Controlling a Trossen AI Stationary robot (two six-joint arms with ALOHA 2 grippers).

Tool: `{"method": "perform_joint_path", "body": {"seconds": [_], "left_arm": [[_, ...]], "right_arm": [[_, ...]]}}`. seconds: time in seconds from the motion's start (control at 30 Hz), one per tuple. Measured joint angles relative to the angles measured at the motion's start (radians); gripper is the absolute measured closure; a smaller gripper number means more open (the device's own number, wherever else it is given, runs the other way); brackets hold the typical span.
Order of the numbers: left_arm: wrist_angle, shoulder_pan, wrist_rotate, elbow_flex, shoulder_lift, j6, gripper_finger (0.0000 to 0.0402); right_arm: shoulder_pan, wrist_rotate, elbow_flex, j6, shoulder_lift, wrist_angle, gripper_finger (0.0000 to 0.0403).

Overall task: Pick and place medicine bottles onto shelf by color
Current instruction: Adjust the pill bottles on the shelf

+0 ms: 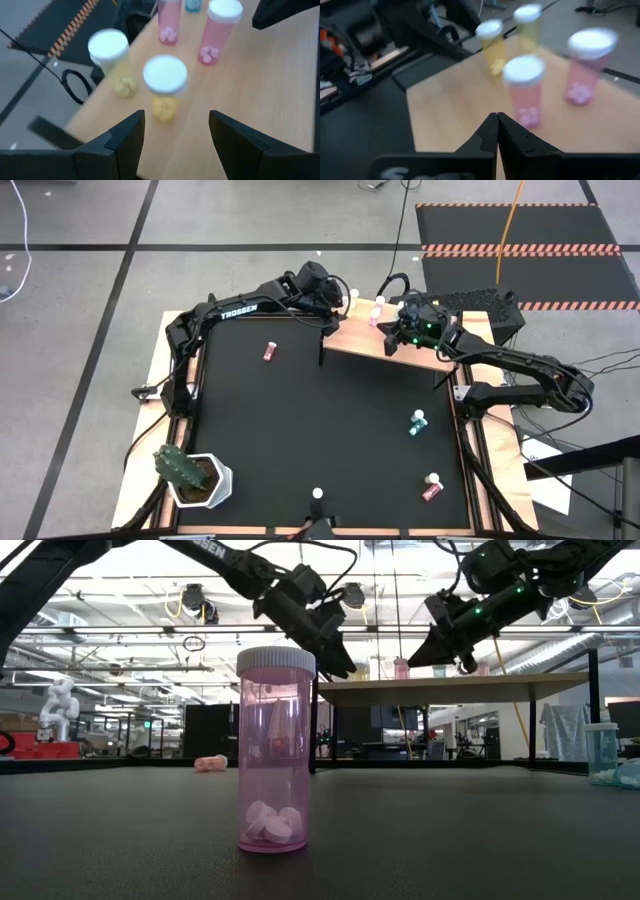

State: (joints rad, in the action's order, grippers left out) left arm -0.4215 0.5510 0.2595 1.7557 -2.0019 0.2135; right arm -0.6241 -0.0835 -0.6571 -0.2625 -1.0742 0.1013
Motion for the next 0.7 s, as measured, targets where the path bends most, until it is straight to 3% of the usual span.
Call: {"method": "perform_joint_path", "body": {"seconds": [0.2,0.5,0.7], "left_arm": [[-0.058,0.003,-0.044,0.000,0.080,0.000,0.0179],[-0.036,0.005,-0.091,0.000,0.171,0.040,0.0179],[-0.053,0.005,-0.099,0.000,0.186,0.040,0.0179]], "right_arm": [[0.064,0.052,0.000,0.018,-0.052,0.008,0.0401],[0.065,0.061,0.000,0.046,-0.140,0.102,0.0401],[0.062,0.144,0.000,0.060,-0.152,0.127,0.0401]]}}
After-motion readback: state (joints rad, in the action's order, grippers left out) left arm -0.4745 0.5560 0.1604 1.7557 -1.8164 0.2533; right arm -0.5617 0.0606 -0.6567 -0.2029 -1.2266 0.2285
